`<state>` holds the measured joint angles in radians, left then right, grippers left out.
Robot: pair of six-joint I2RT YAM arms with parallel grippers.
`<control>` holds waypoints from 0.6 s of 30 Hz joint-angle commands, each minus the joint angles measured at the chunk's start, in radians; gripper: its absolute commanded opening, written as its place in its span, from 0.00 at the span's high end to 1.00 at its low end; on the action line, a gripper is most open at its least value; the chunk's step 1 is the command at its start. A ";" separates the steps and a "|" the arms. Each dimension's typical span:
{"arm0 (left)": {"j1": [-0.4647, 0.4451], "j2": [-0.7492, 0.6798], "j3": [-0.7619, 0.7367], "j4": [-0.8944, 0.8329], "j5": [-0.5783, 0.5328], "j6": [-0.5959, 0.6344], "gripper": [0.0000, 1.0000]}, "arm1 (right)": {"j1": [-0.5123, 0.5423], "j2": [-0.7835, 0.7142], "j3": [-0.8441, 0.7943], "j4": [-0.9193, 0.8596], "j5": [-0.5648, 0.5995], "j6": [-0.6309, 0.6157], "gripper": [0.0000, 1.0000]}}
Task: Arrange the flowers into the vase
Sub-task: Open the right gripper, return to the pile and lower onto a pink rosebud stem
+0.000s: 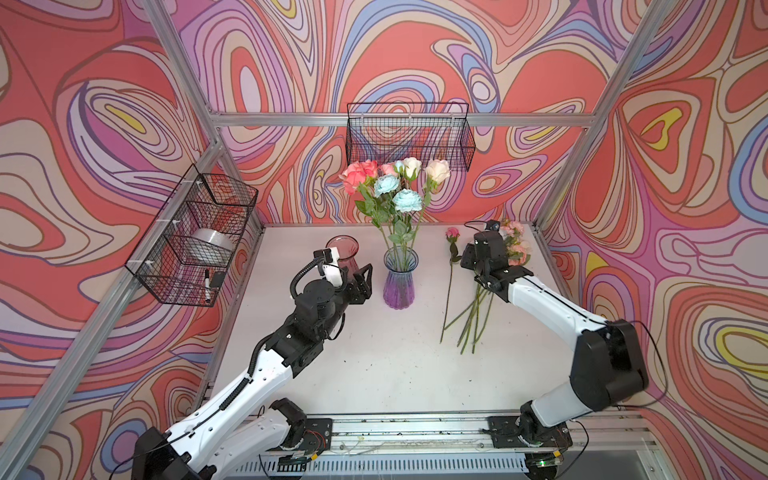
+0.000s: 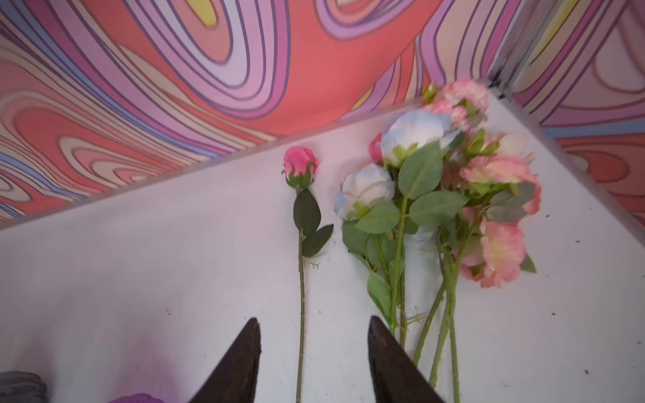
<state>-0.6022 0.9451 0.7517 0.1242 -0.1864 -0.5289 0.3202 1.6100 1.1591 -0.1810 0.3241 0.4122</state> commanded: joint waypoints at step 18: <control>0.004 0.026 0.051 -0.025 0.040 0.003 0.26 | -0.107 0.587 0.527 -0.318 -0.215 -0.025 0.49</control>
<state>-0.6022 0.9649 0.7712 0.1043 -0.1562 -0.5278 0.2134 2.1712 1.6512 -0.4534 0.1780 0.3904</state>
